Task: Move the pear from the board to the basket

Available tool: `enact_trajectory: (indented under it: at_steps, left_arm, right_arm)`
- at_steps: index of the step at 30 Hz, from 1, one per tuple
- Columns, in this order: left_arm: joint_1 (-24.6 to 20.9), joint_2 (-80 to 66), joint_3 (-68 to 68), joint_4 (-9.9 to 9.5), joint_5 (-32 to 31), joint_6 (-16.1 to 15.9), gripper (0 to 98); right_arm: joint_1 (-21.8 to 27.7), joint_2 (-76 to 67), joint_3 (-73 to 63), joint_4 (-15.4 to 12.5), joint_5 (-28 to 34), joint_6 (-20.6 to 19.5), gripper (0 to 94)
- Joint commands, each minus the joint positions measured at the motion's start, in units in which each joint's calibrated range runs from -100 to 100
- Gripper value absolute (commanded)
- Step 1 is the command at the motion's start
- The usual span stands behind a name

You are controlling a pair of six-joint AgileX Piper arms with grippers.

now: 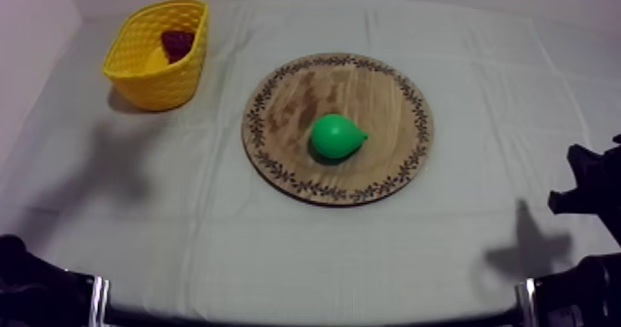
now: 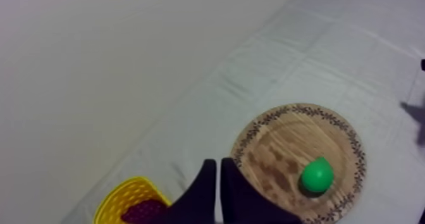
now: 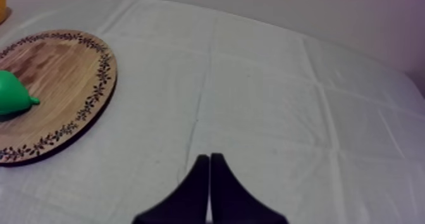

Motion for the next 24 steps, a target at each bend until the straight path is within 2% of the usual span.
enact_trajectory:
  at_steps: [1,4,9,12,24]
  left_arm:
    - [1.71,2.56,-1.4,-0.49,0.2,0.44,0.0]
    - [3.5,6.31,-2.81,-1.21,0.35,1.7,0.0]
    - [6.76,13.31,-2.8,-3.54,0.41,4.61,0.0]
    - [7.89,17.73,-1.99,-4.12,0.43,5.4,0.0]
    - [9.04,31.86,-1.69,-3.02,-2.9,5.15,0.1]
  right_arm:
    - [0.0,-0.05,0.05,0.02,0.02,-0.02,0.5]
    - [0.0,-0.05,0.05,0.02,0.02,-0.01,0.5]
    - [0.0,-0.05,0.05,0.02,0.02,-0.02,0.5]
    - [0.0,-0.05,0.05,0.02,0.02,-0.02,0.5]
    - [0.0,-0.05,0.05,0.02,0.02,-0.03,0.5]
